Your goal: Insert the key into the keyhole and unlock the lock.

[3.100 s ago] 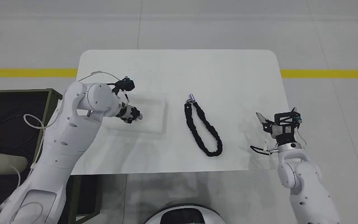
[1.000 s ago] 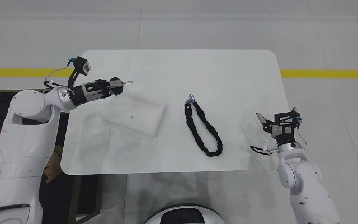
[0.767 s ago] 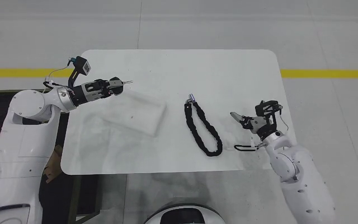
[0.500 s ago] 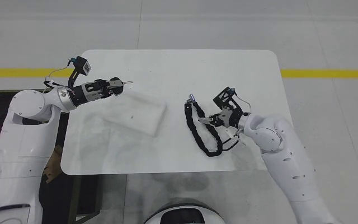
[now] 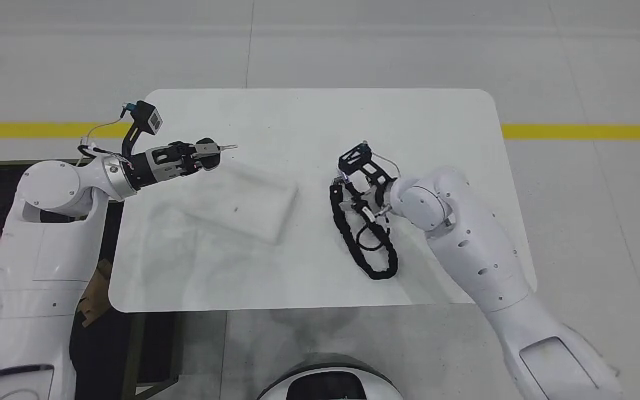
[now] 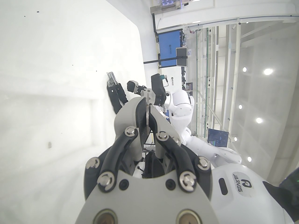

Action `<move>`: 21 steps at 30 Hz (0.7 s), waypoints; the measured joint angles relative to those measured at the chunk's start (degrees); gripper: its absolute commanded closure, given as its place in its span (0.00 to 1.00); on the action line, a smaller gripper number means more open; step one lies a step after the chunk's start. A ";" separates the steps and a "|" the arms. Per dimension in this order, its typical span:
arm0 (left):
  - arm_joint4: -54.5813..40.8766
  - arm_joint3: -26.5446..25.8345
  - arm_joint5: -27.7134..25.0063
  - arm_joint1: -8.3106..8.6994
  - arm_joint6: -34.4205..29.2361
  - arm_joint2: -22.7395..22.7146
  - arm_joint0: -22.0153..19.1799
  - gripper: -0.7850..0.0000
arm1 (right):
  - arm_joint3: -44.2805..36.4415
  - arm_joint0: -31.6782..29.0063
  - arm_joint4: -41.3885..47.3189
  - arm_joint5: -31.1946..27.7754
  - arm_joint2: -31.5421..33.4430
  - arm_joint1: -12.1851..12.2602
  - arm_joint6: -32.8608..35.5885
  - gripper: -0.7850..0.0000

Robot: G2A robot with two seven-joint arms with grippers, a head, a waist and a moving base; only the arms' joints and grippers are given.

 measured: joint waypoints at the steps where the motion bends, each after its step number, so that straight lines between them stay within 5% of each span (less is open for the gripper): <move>1: 0.00 0.00 0.00 0.00 0.00 0.00 0.00 1.00 | 1.00 0.82 -0.62 0.39 -0.38 -0.41 0.09 0.51; 13: 0.00 0.00 0.00 0.00 0.00 0.00 0.00 1.00 | 7.85 4.12 -4.34 1.47 -2.27 -4.06 1.76 0.58; 16: 0.00 0.00 0.00 0.00 0.00 0.00 0.00 1.00 | 9.03 4.06 -4.91 1.25 -1.80 -4.74 1.46 0.80; 17: 0.00 0.00 0.00 0.00 0.00 0.00 0.00 1.00 | 9.35 3.99 -5.34 1.25 -1.67 -4.93 1.22 1.00; 21: 0.00 0.00 0.00 0.00 0.00 0.00 0.00 1.00 | 10.59 3.61 -6.48 1.06 -0.85 -5.69 0.23 1.00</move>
